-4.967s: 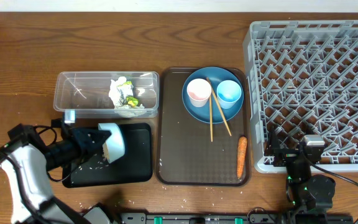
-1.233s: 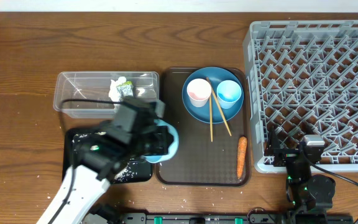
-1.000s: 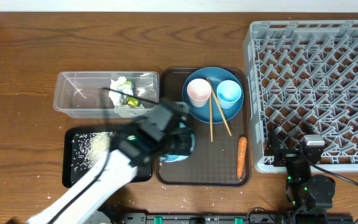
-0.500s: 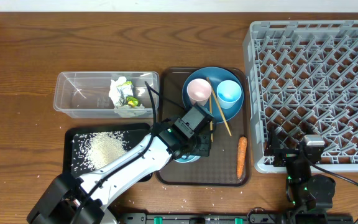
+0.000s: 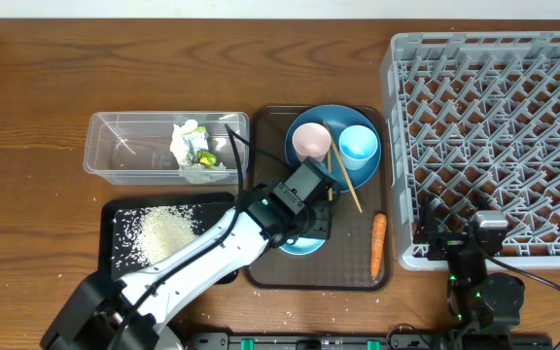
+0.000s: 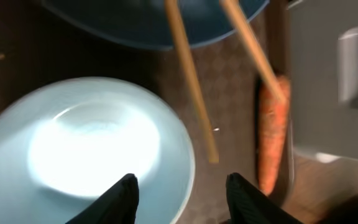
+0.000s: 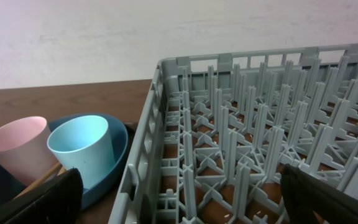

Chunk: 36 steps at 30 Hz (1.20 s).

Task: Sort waste into correct bins and load items into the dishwasher rack
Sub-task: 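Carry the empty bowl back and set it on the brown tray, then grasp the orange carrot on the brown tray with the left gripper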

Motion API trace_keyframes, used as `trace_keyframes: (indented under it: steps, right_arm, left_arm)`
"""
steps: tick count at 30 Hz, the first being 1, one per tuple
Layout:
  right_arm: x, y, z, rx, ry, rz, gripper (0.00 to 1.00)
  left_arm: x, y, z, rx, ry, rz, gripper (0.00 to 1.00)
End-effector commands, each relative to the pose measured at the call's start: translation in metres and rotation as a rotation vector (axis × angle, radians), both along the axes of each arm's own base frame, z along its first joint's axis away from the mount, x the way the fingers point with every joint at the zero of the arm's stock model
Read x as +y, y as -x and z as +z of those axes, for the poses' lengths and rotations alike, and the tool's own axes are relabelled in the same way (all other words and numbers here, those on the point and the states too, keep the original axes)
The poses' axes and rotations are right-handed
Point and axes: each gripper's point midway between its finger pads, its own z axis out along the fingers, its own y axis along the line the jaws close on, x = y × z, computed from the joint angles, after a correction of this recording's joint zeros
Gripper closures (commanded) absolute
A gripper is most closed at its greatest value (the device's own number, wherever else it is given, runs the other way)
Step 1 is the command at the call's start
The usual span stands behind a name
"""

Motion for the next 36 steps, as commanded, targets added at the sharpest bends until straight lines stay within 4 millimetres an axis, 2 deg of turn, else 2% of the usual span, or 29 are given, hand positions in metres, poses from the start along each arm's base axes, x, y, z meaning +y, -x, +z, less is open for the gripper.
trace_keyframes:
  steps: [1,4,6,11,17,28,36]
  right_arm:
    - [0.001,0.0,-0.002,0.004,0.006,0.003,0.02]
    - [0.001,0.0,-0.001,0.004,0.006,0.003,0.01]
    - [0.001,0.0,-0.002,0.004,0.007,0.003,0.01]
    - [0.001,0.0,-0.002,0.004,0.006,0.003,0.01]
    - [0.001,0.0,-0.002,0.004,0.006,0.003,0.01]
    - [0.001,0.0,-0.002,0.004,0.007,0.003,0.01]
    - [0.001,0.0,-0.002,0.004,0.007,0.003,0.01]
  left_arm:
    - [-0.018,-0.006,0.055,-0.125,0.086,-0.028,0.51]
    - [-0.028,0.005,0.069,-0.188,0.086,-0.051,0.51]
    - [-0.034,0.012,0.069,-0.213,0.067,-0.069,0.51]
    - [-0.061,0.038,0.052,-0.232,0.029,-0.139,0.57]
    - [-0.094,0.056,0.027,-0.29,-0.006,-0.187,0.58]
    - [-0.112,0.057,-0.024,-0.309,-0.082,-0.156,0.52]
    - [-0.11,0.051,-0.053,-0.301,-0.131,-0.113,0.48]
